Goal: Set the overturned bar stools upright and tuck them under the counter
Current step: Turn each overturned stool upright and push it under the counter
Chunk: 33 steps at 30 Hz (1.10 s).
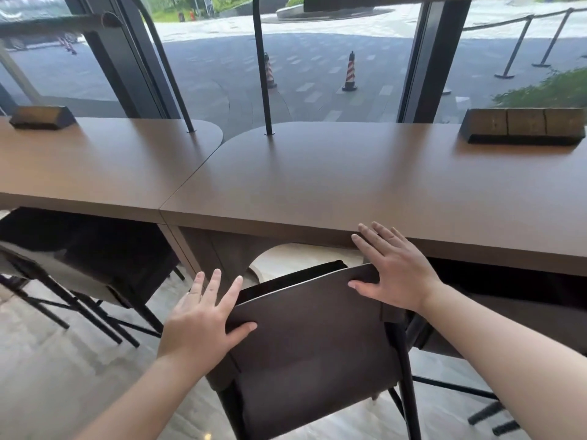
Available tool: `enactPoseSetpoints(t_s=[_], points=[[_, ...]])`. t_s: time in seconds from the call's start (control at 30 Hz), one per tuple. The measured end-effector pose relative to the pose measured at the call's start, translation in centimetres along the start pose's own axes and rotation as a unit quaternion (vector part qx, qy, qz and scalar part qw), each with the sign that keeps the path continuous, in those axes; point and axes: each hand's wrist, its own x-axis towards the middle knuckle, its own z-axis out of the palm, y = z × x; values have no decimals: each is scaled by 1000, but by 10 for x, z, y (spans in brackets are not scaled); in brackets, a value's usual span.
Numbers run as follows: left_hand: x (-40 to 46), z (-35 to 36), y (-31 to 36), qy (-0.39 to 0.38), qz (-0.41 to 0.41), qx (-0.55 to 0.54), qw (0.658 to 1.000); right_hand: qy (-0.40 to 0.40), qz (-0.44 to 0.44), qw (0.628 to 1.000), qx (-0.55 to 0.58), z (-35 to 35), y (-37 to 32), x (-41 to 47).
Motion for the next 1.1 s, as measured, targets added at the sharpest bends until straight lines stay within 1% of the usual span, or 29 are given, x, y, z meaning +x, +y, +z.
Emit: enactPoseSetpoints(t_s=[0.2, 0.43, 0.63, 0.7, 0.77, 0.87, 1.1], points=[[3, 1, 13, 0, -16, 12, 1000, -1, -5, 1000, 4, 7, 11, 4], [6, 5, 24, 6, -18, 30, 999, -32, -9, 999, -6, 7, 27, 6], [4, 8, 29, 38, -12, 39, 998, -32, 0, 999, -15, 2, 30, -1], [4, 7, 32, 56, 1, 43, 998, -33, 1, 999, -22, 3, 32, -1], [3, 7, 36, 95, 24, 45, 994, -35, 2, 999, -28, 3, 34, -3], [7, 8, 42, 147, 61, 18, 987, -30, 13, 999, -33, 5, 35, -9], [47, 6, 37, 150, 114, -24, 982, -40, 58, 995, -69, 2, 42, -36]])
